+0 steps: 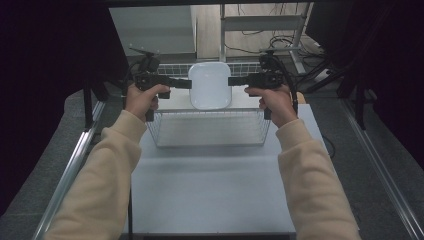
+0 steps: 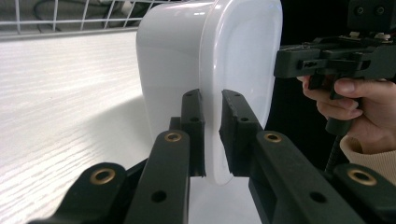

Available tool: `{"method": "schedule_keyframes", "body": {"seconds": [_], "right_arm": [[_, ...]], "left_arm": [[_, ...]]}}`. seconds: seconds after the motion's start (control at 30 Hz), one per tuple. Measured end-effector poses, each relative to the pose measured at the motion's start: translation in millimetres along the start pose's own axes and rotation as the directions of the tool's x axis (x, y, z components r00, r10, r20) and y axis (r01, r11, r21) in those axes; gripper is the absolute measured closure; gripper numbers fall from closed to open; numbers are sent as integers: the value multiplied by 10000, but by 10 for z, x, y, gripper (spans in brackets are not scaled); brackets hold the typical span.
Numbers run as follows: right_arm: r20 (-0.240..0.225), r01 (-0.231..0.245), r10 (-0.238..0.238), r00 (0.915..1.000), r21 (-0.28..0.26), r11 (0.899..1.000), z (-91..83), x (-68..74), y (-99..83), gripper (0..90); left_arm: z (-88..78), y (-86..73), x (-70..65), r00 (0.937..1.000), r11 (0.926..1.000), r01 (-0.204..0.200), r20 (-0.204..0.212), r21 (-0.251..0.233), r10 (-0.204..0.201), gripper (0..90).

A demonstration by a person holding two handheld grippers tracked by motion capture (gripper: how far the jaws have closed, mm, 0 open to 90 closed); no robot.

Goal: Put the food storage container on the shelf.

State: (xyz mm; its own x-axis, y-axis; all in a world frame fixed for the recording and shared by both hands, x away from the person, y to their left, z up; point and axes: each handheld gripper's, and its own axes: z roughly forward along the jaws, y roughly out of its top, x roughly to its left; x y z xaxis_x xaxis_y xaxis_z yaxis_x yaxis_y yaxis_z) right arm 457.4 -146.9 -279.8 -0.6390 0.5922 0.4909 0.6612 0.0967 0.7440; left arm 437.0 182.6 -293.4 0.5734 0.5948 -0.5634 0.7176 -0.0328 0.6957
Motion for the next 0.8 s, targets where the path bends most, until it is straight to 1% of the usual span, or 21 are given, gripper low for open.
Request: {"method": "schedule_keyframes", "body": {"seconds": [0.03,0.07,0.1,0.13,0.17,0.23,0.27,0.3,0.37,0.4,0.43,0.47,0.5,0.57,0.6,0.63,0.67,0.7,0.73,0.77,0.8], "right_arm": [[81,-235,234,9997,101,9997,30,-51,24,795],[82,-351,350,9994,74,9994,39,-72,33,795],[42,-554,554,9985,69,9984,47,-100,49,795],[42,-554,554,9985,69,9984,47,-100,49,795],[-11,-761,761,9971,119,9970,55,-130,69,795],[-156,-1340,1346,9908,335,9904,84,-207,125,791],[-356,-1774,1795,9831,571,9825,114,-300,179,791],[-356,-1774,1795,9831,571,9825,114,-300,179,791],[-436,-2325,2353,9709,614,9707,137,-386,222,789],[-516,-2788,2821,9580,627,9583,160,-462,250,788],[-523,-2939,2974,9533,651,9536,169,-484,258,786],[-523,-2939,2974,9533,651,9536,169,-484,258,786],[-526,-3080,3117,9487,682,9489,183,-505,268,784],[-423,-3320,3353,9411,707,9406,207,-522,286,775],[-331,-3591,3616,9317,641,9311,237,-538,296,767],[-294,-3668,3689,9290,608,9283,245,-546,298,765],[-294,-3668,3689,9290,608,9283,245,-546,298,765],[-254,-3779,3800,9246,628,9237,253,-559,297,762],[-187,-3887,3903,9205,575,9196,267,-574,291,760],[-46,-3889,3896,9210,499,9199,276,-587,288,762],[120,-3902,3901,9207,512,9193,280,-596,285,761]], "left_arm": [[41,29,46,9996,9996,264,34,56,-264,810],[41,29,46,9996,9996,264,34,56,-264,810],[69,64,90,9979,9981,606,215,73,-607,811],[69,64,90,9979,9981,606,215,73,-607,811],[91,98,131,9962,9968,794,342,98,-797,811],[119,146,189,9915,9926,1207,485,89,-1210,811],[154,192,244,9854,9878,1548,694,151,-1554,811],[154,192,244,9854,9878,1548,694,151,-1554,811],[200,240,304,9762,9800,1974,866,236,-1987,809],[236,269,371,9649,9709,2376,1081,308,-2396,806],[255,282,410,9573,9643,2630,1163,305,-2648,805],[255,282,410,9573,9643,2630,1163,305,-2648,803],[271,294,449,9517,9594,2801,1209,338,-2822,803],[307,306,525,9390,9488,3144,1375,290,-3153,798],[336,309,583,9284,9403,3393,1523,252,-3391,794],[348,307,605,9247,9375,3472,1577,231,-3464,793],[348,307,605,9247,9375,3472,1577,231,-3464,790],[363,305,613,9224,9338,3572,1492,214,-3563,790],[376,304,612,9243,9340,3564,1370,239,-3562,787],[387,303,607,9273,9352,3529,1225,281,-3536,791],[396,297,610,9257,9341,3558,1266,294,-3565,795]]}}
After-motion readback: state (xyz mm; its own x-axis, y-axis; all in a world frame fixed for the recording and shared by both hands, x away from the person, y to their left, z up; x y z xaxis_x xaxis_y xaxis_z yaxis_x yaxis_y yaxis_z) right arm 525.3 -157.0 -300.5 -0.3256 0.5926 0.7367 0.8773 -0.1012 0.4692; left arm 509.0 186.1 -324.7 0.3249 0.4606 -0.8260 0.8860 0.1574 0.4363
